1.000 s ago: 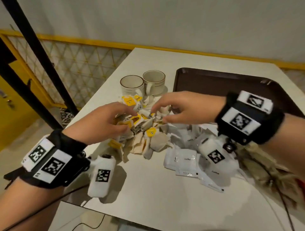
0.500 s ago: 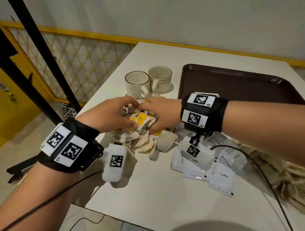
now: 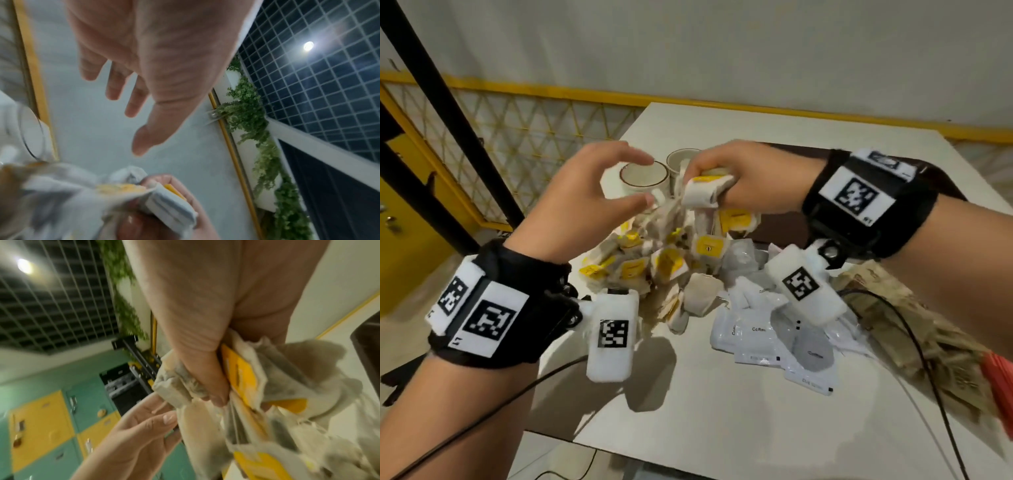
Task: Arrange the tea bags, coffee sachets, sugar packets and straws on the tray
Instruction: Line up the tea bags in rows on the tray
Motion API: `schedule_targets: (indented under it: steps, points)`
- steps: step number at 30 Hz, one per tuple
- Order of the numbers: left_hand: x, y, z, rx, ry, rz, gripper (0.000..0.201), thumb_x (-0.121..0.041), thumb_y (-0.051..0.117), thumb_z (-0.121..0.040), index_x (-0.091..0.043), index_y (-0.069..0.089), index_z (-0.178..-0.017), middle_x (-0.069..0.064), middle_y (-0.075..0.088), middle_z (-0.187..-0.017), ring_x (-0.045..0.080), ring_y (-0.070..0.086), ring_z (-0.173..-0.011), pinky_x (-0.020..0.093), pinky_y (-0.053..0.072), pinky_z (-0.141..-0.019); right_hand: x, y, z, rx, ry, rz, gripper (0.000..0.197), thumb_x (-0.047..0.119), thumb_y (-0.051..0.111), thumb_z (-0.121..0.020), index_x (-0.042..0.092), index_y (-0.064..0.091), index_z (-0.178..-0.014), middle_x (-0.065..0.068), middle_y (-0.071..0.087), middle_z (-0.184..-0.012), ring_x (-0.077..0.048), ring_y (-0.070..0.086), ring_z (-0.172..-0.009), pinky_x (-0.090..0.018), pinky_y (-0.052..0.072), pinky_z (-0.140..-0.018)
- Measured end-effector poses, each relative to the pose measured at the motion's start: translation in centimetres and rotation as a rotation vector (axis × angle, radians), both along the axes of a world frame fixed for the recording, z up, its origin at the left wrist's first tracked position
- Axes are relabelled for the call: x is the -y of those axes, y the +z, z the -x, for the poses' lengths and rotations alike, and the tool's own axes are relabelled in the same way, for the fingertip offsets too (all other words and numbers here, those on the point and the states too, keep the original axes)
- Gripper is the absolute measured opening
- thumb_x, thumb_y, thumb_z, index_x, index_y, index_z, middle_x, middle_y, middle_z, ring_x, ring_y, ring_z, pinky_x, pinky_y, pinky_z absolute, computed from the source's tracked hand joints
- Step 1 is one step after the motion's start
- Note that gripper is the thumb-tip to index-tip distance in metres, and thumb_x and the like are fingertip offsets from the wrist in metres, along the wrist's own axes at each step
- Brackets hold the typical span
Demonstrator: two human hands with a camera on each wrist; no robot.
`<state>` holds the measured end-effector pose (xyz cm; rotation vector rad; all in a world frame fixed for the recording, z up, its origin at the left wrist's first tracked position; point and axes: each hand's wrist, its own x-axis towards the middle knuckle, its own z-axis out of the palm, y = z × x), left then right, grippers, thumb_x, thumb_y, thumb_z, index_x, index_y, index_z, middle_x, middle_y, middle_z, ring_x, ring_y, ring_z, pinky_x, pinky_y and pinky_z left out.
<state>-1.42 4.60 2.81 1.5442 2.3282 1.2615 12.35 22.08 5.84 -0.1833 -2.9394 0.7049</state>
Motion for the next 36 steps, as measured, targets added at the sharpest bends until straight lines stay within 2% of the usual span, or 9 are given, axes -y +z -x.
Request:
schedule_targets:
  steps: [4, 8, 12, 14, 16, 20, 26, 32, 36]
  points:
    - [-2.8, 0.9, -4.1, 0.360, -0.170, -0.150, 0.036, -0.025, 0.066, -0.077, -0.039, 0.061, -0.110, -0.018, 0.059, -0.123, 0.001, 0.050, -0.121, 0.027, 0.039, -0.104, -0.8, 1.5, -4.1, -0.121, -0.084, 0.165, 0.019, 0.012, 0.074, -0.082, 0.017, 0.067, -0.099, 0.007, 0.065, -0.102, -0.005, 0.059, -0.092, -0.020, 0.047, -0.082]
    - [-5.9, 0.0, -8.5, 0.569, -0.449, 0.054, 0.065, -0.022, 0.075, -0.072, -0.032, 0.046, -0.130, -0.001, 0.060, -0.125, 0.013, 0.062, -0.111, 0.032, 0.051, -0.092, -2.0, 0.9, -8.7, -0.197, -0.159, 0.249, 0.019, 0.003, 0.072, -0.082, 0.011, 0.067, -0.098, 0.004, 0.067, -0.100, -0.008, 0.063, -0.091, -0.026, 0.049, -0.084]
    - [-8.9, -0.6, -11.3, 0.599, -0.535, 0.203, 0.067, -0.013, 0.072, -0.080, -0.031, 0.037, -0.134, -0.001, 0.068, -0.114, 0.022, 0.066, -0.103, 0.043, 0.055, -0.088, -3.2, -0.8, -12.1, -0.237, -0.232, 0.381, 0.025, 0.002, 0.075, -0.078, 0.021, 0.065, -0.091, -0.006, 0.070, -0.102, -0.008, 0.062, -0.089, -0.031, 0.051, -0.085]
    - [-10.3, -0.6, -12.0, 0.635, -0.563, 0.240, 0.068, -0.013, 0.074, -0.076, -0.029, 0.038, -0.133, 0.002, 0.070, -0.109, 0.023, 0.068, -0.097, 0.040, 0.056, -0.078, -4.0, -1.4, -13.1, -0.238, -0.260, 0.384, 0.022, 0.005, 0.075, -0.078, 0.016, 0.066, -0.094, -0.009, 0.070, -0.102, -0.011, 0.063, -0.088, -0.032, 0.052, -0.083]
    - [-11.4, -0.7, -12.4, 0.653, -0.573, 0.274, 0.072, -0.016, 0.076, -0.071, -0.030, 0.039, -0.132, 0.007, 0.070, -0.108, 0.025, 0.069, -0.094, 0.037, 0.057, -0.072, -5.0, -1.8, -13.9, -0.240, -0.287, 0.387, 0.023, 0.007, 0.076, -0.078, 0.011, 0.067, -0.099, -0.009, 0.070, -0.102, -0.014, 0.066, -0.091, -0.034, 0.053, -0.084]
    - [-12.5, -1.3, -12.4, 0.774, -0.543, 0.246, 0.070, -0.011, 0.076, -0.066, -0.028, 0.047, -0.128, 0.009, 0.069, -0.109, 0.026, 0.069, -0.094, 0.037, 0.058, -0.071, -6.2, -2.4, -14.6, -0.257, -0.336, 0.418, 0.023, 0.009, 0.077, -0.077, 0.017, 0.068, -0.098, -0.001, 0.071, -0.105, -0.017, 0.066, -0.098, -0.040, 0.053, -0.090]
    - [-12.5, -3.5, -12.2, 0.788, -0.515, 0.195, 0.050, 0.002, 0.071, -0.074, -0.014, 0.055, -0.119, 0.015, 0.067, -0.107, 0.024, 0.068, -0.087, 0.037, 0.060, -0.064, -5.5, -4.7, -14.7, -0.212, -0.382, 0.360, 0.022, 0.007, 0.074, -0.079, 0.015, 0.069, -0.100, 0.007, 0.067, -0.098, -0.003, 0.061, -0.089, -0.017, 0.047, -0.077]
    - [-10.9, -4.8, -11.9, 0.758, -0.499, 0.163, 0.039, 0.001, 0.072, -0.074, -0.007, 0.060, -0.110, 0.014, 0.068, -0.103, 0.027, 0.068, -0.080, 0.035, 0.059, -0.064, -4.6, -7.3, -15.6, -0.187, -0.430, 0.371, 0.023, 0.011, 0.075, -0.078, 0.019, 0.069, -0.098, 0.010, 0.066, -0.102, -0.004, 0.061, -0.093, -0.023, 0.048, -0.083]
    - [-10.6, -5.1, -11.6, 0.658, -0.472, 0.149, 0.023, 0.001, 0.068, -0.081, -0.007, 0.063, -0.101, 0.007, 0.070, -0.089, 0.018, 0.068, -0.069, 0.031, 0.058, -0.057, -3.8, -8.1, -15.9, -0.153, -0.437, 0.328, 0.024, 0.012, 0.076, -0.076, 0.018, 0.070, -0.099, 0.011, 0.067, -0.098, -0.001, 0.061, -0.087, -0.022, 0.049, -0.080]
